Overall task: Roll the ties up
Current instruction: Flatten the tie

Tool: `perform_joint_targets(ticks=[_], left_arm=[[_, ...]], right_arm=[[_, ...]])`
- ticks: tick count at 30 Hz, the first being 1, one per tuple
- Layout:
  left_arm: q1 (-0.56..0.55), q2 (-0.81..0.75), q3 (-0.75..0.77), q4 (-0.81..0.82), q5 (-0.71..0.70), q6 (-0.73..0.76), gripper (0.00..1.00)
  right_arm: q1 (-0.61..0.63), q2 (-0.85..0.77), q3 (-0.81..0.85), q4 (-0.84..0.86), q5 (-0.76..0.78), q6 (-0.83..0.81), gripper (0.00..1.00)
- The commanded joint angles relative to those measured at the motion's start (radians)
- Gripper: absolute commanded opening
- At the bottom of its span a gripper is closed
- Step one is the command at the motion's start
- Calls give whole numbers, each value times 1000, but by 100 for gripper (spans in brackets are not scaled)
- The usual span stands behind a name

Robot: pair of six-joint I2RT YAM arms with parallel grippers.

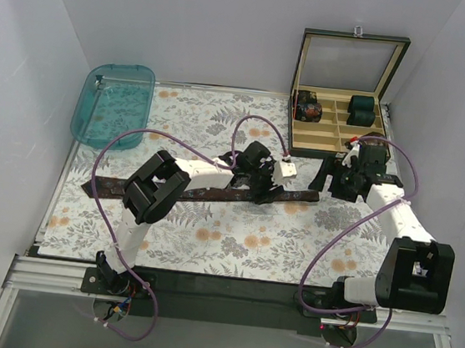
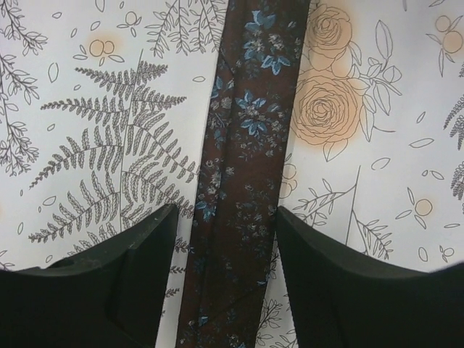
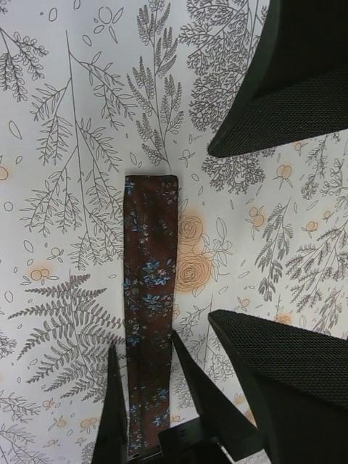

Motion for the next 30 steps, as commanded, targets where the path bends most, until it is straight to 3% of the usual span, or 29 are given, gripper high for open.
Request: perform_joint_targets(ticks=[1, 6, 8, 18, 30], left_arm=[[-4, 32, -40, -43, -11, 37, 51], [-4, 23, -67, -49, 43, 30, 36], [-4, 21, -73, -60, 65, 30, 35], [-3, 23, -93, -109, 77, 22, 34], [-1, 23, -92, -115, 40, 25, 34]], right_arm=[[-4, 25, -25, 79, -35, 19, 77], [-46, 80, -60, 144, -63, 13, 73], [-53, 110, -74, 174, -98, 4, 72], [-67, 220, -82, 273, -250, -35, 66], [-87, 340, -115, 279, -299, -73, 59]])
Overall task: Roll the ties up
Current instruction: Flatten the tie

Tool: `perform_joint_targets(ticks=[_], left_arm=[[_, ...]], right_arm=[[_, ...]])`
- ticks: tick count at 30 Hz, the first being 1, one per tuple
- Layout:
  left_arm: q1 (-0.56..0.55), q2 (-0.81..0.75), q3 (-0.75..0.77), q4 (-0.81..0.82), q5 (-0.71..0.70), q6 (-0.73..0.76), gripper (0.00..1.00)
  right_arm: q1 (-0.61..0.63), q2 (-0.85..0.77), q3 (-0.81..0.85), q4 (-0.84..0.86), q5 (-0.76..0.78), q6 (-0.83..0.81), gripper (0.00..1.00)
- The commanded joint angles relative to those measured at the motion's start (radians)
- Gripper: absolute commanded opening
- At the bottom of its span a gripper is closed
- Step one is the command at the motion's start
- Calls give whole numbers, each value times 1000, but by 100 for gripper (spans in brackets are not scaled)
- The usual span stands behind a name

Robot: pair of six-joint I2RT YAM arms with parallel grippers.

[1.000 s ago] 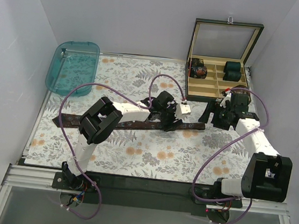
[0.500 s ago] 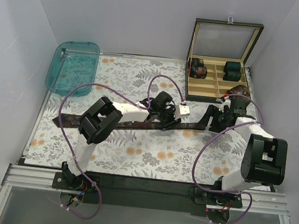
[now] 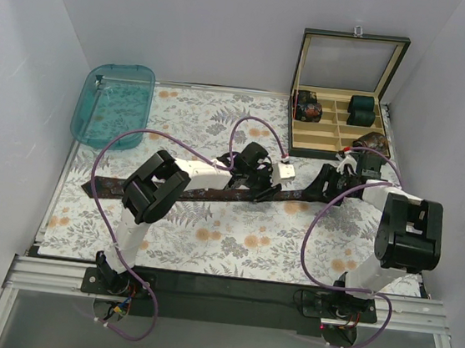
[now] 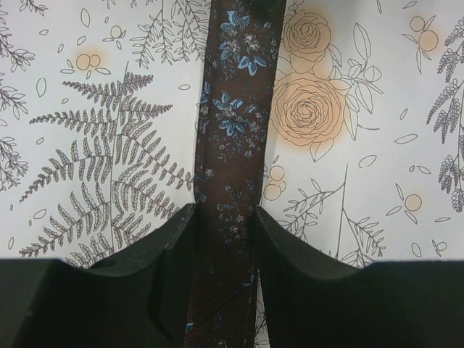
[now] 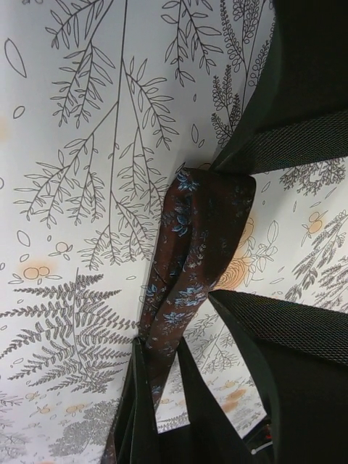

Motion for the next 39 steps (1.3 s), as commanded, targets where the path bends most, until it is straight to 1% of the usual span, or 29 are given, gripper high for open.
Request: perform_joint_targets(ticks=[1, 4, 6, 9, 10, 11, 13, 14, 16, 17, 18, 19, 20, 21, 22, 24, 25, 26, 28, 30, 31, 32, 36, 37, 39], left_arm=[[-4, 23, -60, -164, -43, 5, 34], [-3, 14, -66, -163, -49, 3, 36], [-1, 8, -61, -163, -56, -3, 38], [4, -17, -41, -158, -99, -41, 52], [5, -26, -31, -158, -106, -56, 65], [8, -36, -11, -155, -122, -90, 69], [13, -66, 15, -146, -130, -144, 72], [14, -75, 46, -144, -136, -202, 74], [14, -99, 70, -135, -153, -271, 74], [14, -106, 84, -129, -162, -317, 74], [14, -116, 101, -123, -174, -402, 73], [14, -131, 109, -120, -182, -458, 71], [14, -148, 112, -105, -187, -556, 65], [14, -155, 111, -95, -187, -610, 63], [14, -162, 97, -86, -176, -695, 56], [14, -170, 62, -40, -138, -802, 48], [14, -172, 48, -8, -129, -836, 47], [14, -169, 31, 9, -100, -872, 42], [14, -153, 28, 47, -63, -918, 39], [14, -129, 44, 54, -32, -948, 38], [14, -119, 51, 60, -26, -960, 38], [14, -113, 55, 95, -14, -975, 38], [14, -84, 61, 144, 19, -1050, 32], [14, -75, 63, 153, 23, -1057, 32], [14, -64, 61, 159, 34, -1066, 31]], right_arm=[[-16, 59, -39, -4, -9, -42, 59], [-42, 80, -24, -10, -17, -40, 55], [-53, 88, -13, -16, -26, -43, 55], [-62, 94, 6, -36, -38, -43, 55], [-62, 99, 12, -41, -45, -43, 55], [-62, 100, 16, -47, -46, -45, 56], [-62, 108, 16, -45, -55, -45, 56], [-62, 109, 18, -45, -58, -43, 56], [-62, 118, 16, -45, -65, -42, 56], [-62, 119, 18, -45, -65, -43, 56], [-62, 120, 18, -47, -63, -45, 56], [-62, 122, 19, -47, -60, -45, 56], [-63, 123, 19, -50, -57, -45, 56], [-63, 123, 23, -53, -57, -42, 56], [-65, 122, 27, -57, -55, -43, 56], [-66, 119, 35, -62, -49, -43, 55], [-68, 119, 39, -68, -49, -45, 53], [-68, 122, 49, -71, -49, -49, 52], [-68, 131, 59, -84, -48, -57, 45], [-68, 138, 62, -94, -42, -68, 40], [-68, 142, 61, -96, -42, -71, 40], [-68, 146, 58, -96, -37, -80, 38], [-71, 154, 47, -99, -19, -91, 31], [-71, 155, 49, -100, -16, -89, 28], [-71, 165, 56, -100, -12, -91, 19]])
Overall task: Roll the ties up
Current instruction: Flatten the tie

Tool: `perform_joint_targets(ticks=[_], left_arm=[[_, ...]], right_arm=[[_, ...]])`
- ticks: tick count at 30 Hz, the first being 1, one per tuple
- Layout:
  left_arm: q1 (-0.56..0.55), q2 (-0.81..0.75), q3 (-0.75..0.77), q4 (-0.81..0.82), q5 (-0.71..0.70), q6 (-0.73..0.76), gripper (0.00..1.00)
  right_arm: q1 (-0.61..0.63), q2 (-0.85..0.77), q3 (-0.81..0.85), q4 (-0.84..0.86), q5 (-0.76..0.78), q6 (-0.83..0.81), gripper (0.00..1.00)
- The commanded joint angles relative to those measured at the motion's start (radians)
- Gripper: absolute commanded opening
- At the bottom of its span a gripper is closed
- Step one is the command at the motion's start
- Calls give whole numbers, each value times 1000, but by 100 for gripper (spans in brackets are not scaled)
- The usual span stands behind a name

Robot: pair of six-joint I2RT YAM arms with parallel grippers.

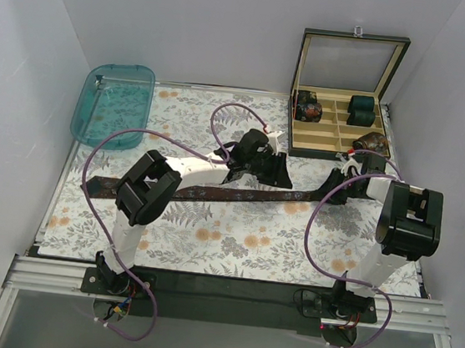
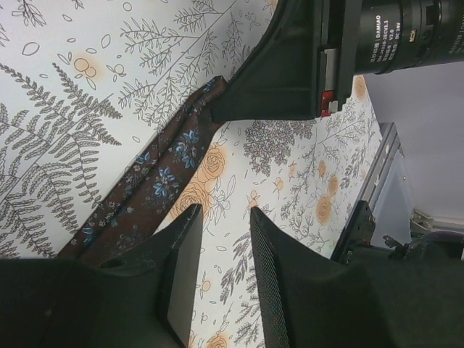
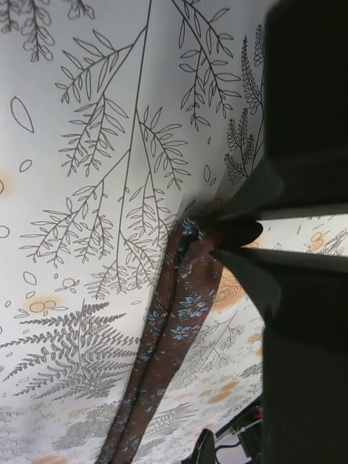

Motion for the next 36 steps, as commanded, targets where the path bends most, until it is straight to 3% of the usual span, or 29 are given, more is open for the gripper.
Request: perform_joint_targets(ticks=[1, 9, 21, 26, 36], left_arm=[[0, 21, 16, 55, 54, -66, 31], [0, 53, 18, 107, 70, -97, 27], [-15, 73, -24, 172, 68, -158, 23], [-17, 88, -36, 170, -19, -126, 19], [-17, 122, -48, 164, -48, -89, 16]], right_arm=[[3, 47, 0, -61, 81, -40, 11], [3, 54, 9, -75, 90, -42, 1], [3, 49, 17, -91, 110, -39, 1], [3, 40, 9, -96, 120, -40, 1], [3, 15, 8, -107, 148, -29, 1]])
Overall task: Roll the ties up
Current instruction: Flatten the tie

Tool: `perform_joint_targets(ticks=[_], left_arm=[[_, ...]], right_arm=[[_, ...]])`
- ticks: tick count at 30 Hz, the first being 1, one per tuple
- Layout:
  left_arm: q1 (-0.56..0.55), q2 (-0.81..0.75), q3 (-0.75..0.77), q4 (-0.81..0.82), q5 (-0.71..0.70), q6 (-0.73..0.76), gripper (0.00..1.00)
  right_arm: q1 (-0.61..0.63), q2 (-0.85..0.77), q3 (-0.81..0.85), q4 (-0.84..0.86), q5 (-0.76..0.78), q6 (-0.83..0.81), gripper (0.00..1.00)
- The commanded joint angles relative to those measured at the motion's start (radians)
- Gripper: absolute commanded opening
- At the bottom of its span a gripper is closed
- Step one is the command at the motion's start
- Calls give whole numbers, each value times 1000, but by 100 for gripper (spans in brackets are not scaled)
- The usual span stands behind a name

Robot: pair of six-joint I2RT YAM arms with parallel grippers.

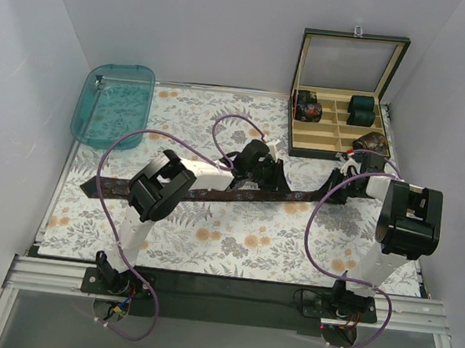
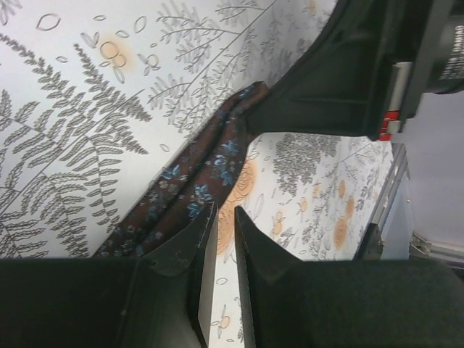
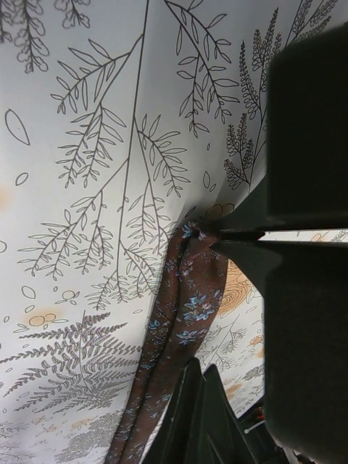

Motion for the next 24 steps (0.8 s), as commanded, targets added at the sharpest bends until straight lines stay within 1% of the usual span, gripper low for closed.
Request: perform_joint_targets(ticks=[1, 8, 17, 23, 24], left_arm=[[-4, 7, -24, 4, -29, 31, 16], [-4, 21, -40, 2, -54, 46, 13], [-4, 39, -77, 1, -89, 51, 11], [-3, 44, -79, 1, -95, 49, 11], [-4, 44, -79, 1, -97, 49, 11]], right_arm=[[3, -2, -6, -79, 125, -28, 1], [3, -32, -12, -89, 171, -22, 1], [16, -126, 3, -140, 305, 3, 1], [71, -200, 26, -213, 475, 27, 1], [95, -212, 31, -224, 527, 32, 1]])
